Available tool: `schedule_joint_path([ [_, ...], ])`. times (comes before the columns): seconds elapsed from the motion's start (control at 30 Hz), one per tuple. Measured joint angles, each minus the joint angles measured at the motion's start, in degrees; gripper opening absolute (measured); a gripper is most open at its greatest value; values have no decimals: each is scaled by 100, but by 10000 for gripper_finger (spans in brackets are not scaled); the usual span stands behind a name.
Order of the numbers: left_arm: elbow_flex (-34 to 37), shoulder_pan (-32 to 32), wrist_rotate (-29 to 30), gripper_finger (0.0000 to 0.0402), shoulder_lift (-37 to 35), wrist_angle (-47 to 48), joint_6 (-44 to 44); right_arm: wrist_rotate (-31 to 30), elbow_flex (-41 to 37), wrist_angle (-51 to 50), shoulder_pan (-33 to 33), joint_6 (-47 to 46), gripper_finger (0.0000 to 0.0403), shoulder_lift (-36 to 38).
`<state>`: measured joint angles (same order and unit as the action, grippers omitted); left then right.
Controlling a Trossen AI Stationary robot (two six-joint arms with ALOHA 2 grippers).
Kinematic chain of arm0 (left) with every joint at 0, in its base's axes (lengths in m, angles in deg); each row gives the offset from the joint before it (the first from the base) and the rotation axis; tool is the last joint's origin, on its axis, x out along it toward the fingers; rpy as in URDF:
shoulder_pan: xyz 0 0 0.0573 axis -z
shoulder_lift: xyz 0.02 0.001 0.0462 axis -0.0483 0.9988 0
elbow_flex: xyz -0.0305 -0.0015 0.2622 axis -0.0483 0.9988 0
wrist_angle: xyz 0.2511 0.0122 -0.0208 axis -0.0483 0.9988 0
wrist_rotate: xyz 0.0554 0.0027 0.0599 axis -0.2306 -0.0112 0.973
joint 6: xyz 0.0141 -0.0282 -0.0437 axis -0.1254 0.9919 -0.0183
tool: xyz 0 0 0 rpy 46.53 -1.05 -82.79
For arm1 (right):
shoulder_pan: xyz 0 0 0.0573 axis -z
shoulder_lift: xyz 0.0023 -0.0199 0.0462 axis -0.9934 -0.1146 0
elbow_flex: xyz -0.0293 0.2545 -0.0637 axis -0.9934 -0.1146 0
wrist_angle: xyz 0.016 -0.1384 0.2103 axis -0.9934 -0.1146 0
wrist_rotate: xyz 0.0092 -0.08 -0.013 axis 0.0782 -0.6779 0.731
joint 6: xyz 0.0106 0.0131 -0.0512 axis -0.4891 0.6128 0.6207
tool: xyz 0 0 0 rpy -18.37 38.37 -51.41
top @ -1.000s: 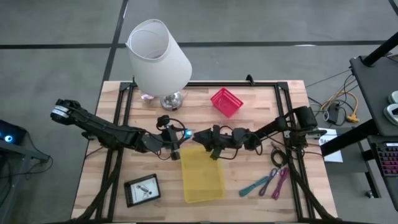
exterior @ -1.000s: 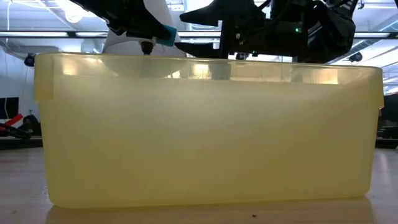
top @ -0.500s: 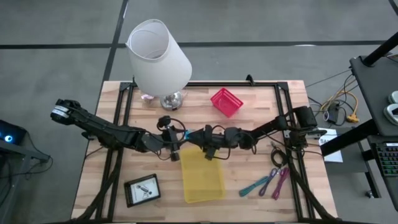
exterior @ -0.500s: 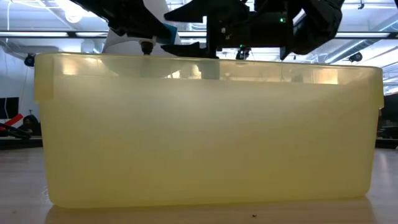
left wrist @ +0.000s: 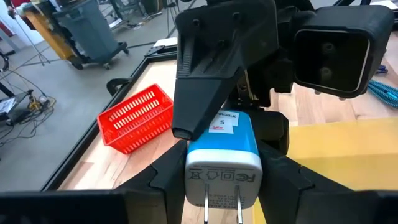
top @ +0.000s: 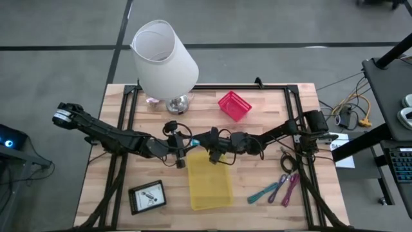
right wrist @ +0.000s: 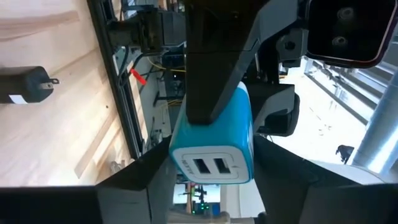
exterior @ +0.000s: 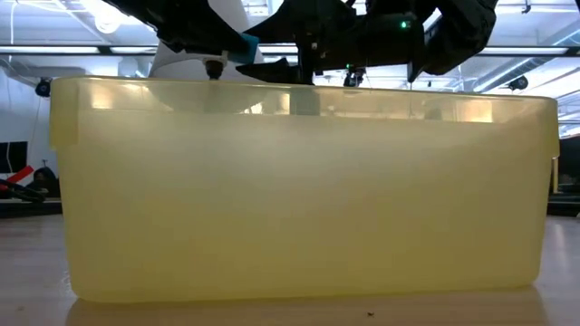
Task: Pick and place items into bin
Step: Put the blue charger adapter into the red bin
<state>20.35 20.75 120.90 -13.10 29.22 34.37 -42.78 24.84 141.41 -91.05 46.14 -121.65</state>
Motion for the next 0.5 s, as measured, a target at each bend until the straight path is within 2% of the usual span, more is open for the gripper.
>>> schedule_joint_path([
  [0.17, 0, 0, 2, 135, 0, 1, 7, 0, 0, 0, -7, 1, 169, 0],
  [0.5, 0, 0, 24, 135, -2, 6, -17, 68, 61, -37, -9, -28, 189, 0],
])
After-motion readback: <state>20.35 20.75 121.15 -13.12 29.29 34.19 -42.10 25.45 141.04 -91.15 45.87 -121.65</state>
